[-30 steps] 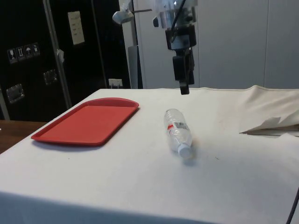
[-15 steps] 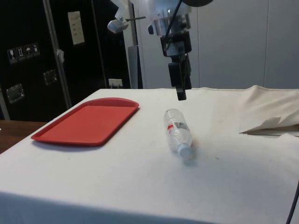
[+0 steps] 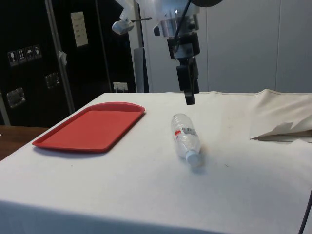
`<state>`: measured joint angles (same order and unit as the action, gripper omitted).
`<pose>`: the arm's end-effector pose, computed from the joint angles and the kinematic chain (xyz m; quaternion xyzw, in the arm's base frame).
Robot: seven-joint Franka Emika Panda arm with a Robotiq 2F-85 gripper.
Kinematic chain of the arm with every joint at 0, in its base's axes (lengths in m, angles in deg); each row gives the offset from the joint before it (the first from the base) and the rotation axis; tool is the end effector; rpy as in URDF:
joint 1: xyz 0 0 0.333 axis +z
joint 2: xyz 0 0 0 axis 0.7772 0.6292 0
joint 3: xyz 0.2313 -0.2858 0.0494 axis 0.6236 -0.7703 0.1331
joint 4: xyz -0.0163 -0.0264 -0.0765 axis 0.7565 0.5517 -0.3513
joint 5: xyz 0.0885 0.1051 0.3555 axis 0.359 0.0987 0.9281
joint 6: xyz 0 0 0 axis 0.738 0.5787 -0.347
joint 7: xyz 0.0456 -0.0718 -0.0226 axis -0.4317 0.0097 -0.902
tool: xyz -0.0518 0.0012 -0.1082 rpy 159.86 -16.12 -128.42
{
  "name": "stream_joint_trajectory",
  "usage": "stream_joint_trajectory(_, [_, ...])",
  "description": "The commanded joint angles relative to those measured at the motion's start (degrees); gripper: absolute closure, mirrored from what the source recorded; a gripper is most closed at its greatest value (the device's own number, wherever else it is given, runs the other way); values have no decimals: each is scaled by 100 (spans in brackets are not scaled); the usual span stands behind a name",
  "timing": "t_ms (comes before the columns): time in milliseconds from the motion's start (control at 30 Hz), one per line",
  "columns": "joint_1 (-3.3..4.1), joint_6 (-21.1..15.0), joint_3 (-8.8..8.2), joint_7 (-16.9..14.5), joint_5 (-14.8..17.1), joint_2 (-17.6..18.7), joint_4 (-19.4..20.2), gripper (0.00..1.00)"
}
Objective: Place the bottle upright on the tray.
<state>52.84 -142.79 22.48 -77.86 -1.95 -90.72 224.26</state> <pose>0.3964 0.0244 0.3423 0.9975 0.0426 -0.0565 0.0036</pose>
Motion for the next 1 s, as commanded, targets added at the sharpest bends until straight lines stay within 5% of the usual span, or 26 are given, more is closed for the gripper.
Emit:
stream_joint_trajectory(0, [23, -46, 11, -63, 17, -11, 11, 0])
stream_joint_trajectory(967, [23, -97, 338, -739, 0, 57, 6, 0])
